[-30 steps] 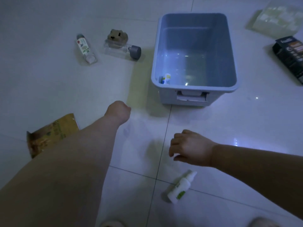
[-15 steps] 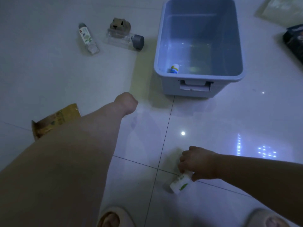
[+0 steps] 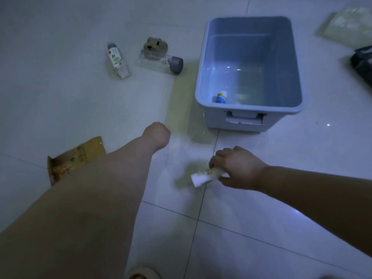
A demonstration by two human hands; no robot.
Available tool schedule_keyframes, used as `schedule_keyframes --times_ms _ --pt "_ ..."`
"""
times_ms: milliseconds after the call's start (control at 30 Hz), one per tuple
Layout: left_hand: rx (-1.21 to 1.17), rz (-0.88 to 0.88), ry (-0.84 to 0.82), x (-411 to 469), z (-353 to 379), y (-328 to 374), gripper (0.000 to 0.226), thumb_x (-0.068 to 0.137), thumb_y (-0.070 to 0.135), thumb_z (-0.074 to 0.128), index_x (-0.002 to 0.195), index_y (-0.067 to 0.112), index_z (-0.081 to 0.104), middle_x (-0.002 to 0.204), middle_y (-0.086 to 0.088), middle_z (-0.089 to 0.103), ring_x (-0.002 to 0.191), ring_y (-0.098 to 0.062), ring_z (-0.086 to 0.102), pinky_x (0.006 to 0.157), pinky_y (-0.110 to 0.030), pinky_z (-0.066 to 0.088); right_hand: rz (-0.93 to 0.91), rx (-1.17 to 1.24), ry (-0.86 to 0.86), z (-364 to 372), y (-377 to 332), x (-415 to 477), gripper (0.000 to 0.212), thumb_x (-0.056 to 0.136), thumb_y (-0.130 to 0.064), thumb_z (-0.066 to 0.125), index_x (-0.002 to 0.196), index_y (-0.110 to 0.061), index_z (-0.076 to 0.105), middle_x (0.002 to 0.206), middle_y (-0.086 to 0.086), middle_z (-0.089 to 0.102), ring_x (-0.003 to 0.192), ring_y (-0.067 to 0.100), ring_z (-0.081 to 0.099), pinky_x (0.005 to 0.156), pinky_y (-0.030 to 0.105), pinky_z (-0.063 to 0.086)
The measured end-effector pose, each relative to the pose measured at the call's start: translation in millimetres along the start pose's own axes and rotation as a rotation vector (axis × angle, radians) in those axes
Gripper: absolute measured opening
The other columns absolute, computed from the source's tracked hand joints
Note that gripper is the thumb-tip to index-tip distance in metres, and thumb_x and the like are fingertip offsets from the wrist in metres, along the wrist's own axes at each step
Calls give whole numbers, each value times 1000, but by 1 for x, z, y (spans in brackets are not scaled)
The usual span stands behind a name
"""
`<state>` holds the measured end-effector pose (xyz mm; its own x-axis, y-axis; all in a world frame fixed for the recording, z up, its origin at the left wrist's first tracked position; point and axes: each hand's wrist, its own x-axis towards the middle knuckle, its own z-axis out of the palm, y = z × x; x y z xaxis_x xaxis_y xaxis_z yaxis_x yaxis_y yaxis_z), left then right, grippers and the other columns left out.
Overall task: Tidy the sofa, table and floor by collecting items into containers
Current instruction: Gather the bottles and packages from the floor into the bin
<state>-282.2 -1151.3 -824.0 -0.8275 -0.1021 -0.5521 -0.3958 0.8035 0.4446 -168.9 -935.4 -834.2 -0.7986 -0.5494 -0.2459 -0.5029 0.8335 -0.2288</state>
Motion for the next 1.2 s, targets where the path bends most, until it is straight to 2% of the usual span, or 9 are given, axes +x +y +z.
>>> schedule_keyframes --times_ms 67,133,233,333,533,733,900,1000,1200 --pt "-90 -5 -17 0 -3 2 25 97 11 43 77 16 58 96 -11 64 80 -22 59 68 -26 48 -3 32 175 -19 1 9 36 76 -34 62 111 -25 59 105 -1 63 97 24 60 78 32 43" --pt "-305 -21 -10 2 -7 6 25 97 11 46 73 16 54 78 -5 56 61 -16 49 55 -21 35 29 39 322 -42 3 15 34 69 -32 66 102 -23 63 94 0 65 86 26 63 69 31 44" --pt "-596 -18 54 -1 -18 26 13 94 19 52 85 15 61 79 -2 61 62 -12 53 61 -23 40 132 29 497 -77 16 20 34 66 -32 69 97 -21 63 86 1 63 79 28 62 63 31 45" --pt "-723 22 3 -8 -20 48 14 93 22 53 82 18 61 81 0 63 66 -11 57 66 -25 45 292 68 615 -99 36 21 37 70 -30 70 105 -20 63 94 3 63 86 29 60 66 33 45" --pt "-737 84 -73 -18 -10 77 14 93 24 56 82 17 60 76 -1 63 63 -12 57 62 -24 47 559 155 569 -98 68 27 36 80 -34 64 114 -24 58 107 1 58 102 26 55 74 32 43" --pt "-722 139 -63 -23 -7 86 14 91 18 62 78 16 58 67 -3 58 55 -11 53 57 -22 47 663 230 506 -88 78 33 34 83 -33 60 116 -23 58 106 4 57 98 26 56 72 30 40" --pt "-728 133 -68 -22 -7 86 13 90 16 65 79 15 59 66 -2 57 56 -11 52 61 -23 48 703 296 435 -87 79 35 38 86 -31 54 123 -22 55 117 6 56 106 27 55 82 33 43" --pt "-733 132 -69 -22 -7 86 12 89 16 65 79 15 59 66 -2 57 56 -11 51 60 -23 47 693 297 440 -85 75 35 34 90 -28 49 122 -22 57 119 5 57 111 27 54 87 35 45" --pt "-717 128 -67 -20 -7 84 10 88 21 67 81 17 61 69 1 59 57 -10 52 62 -24 47 478 266 456 -83 50 39 25 92 -38 50 104 -22 65 101 3 63 98 24 58 76 34 45"
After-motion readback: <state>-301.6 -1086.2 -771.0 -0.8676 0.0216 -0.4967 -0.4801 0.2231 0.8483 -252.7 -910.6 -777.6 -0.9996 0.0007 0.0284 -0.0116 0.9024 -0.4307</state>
